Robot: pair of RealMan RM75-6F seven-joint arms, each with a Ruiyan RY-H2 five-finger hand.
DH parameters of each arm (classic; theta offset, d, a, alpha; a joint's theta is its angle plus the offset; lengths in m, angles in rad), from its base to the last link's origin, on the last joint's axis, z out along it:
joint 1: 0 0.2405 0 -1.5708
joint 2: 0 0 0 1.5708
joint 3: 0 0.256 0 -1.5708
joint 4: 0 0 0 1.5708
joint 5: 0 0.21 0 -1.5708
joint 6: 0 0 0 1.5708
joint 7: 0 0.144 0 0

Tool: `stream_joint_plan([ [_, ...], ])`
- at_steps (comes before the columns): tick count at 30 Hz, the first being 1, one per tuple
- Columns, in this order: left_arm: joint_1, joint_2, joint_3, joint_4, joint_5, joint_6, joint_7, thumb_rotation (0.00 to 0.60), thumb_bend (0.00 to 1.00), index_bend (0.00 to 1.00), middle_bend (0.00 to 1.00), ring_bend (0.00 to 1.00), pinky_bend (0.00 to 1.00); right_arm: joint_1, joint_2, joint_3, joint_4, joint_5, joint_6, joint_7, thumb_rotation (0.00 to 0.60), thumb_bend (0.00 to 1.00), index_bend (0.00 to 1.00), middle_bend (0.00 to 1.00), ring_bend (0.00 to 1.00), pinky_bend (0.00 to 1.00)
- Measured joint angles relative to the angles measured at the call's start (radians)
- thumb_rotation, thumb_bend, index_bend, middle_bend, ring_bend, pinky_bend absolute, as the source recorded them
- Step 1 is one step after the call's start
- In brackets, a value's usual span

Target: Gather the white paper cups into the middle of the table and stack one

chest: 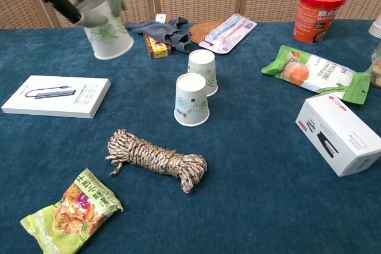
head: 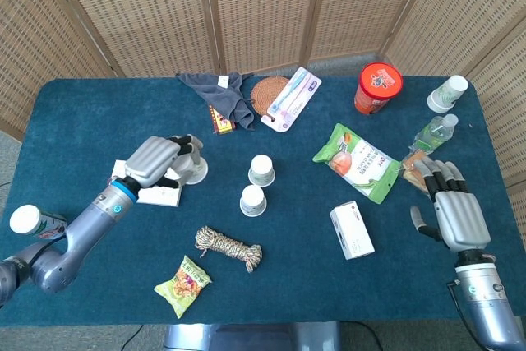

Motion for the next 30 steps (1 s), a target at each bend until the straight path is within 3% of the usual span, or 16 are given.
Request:
stream_joint_plan([
  [13,-0.095,-0.115,-0.032,0.019,-0.014,-0.019,0.029,0.6,0.48,0.45,0.3,0.36,0.65,-0.038,0.029,-0.016,-0.039,-0.06,0.04,0.006,0.6,0.5,0.04,0.0,0.0,0.0],
  [30,-0.221,-0.268,-0.043,0.146,-0.084,-0.078,0.089,0.6,0.48,0.45,0.29,0.36,0.64,-0.062,0.055,-0.012,-0.045,-0.072,0.054,0.039,0.6,0.5,0.03,0.0,0.0,0.0],
])
